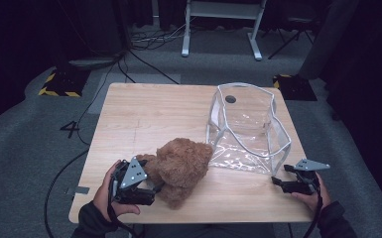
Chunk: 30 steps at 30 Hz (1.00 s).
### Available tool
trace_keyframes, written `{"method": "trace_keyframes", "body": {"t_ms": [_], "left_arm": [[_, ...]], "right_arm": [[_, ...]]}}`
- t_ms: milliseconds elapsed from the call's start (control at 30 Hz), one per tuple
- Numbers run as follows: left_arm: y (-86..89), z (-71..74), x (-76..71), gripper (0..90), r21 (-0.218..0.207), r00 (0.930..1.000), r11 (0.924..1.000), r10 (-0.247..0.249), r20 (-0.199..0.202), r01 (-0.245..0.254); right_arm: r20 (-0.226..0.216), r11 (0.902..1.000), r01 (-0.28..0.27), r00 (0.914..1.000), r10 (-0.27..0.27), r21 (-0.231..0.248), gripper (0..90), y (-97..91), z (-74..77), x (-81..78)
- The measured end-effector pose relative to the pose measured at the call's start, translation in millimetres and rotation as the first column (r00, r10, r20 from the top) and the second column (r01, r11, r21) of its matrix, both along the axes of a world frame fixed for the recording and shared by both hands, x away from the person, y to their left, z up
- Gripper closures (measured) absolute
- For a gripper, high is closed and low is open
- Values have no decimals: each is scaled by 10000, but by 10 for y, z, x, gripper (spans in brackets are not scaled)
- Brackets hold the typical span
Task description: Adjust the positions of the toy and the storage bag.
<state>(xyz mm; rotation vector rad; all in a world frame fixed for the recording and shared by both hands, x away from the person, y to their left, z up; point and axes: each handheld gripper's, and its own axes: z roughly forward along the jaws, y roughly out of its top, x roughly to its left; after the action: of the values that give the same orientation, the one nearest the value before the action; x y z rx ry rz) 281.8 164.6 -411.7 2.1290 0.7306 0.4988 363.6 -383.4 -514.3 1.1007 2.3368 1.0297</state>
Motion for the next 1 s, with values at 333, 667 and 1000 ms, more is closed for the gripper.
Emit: {"method": "trace_keyframes", "body": {"t_ms": [333,667,1000], "left_arm": [[-237,-58,253,138,-298,9964,9978,-608,-584,591],[-533,-167,461,2,-197,9748,9839,-1786,-1337,1776],[-668,-304,499,197,190,9828,9875,-1539,-1016,1566]], "right_arm": [[0,10000,-1,10000,1,-1,209,0,0,0],[2,10000,-2,10000,2,-4,208,0,0,0],[-11,10000,5,10000,-5,7,209,1,1,-1]]}}
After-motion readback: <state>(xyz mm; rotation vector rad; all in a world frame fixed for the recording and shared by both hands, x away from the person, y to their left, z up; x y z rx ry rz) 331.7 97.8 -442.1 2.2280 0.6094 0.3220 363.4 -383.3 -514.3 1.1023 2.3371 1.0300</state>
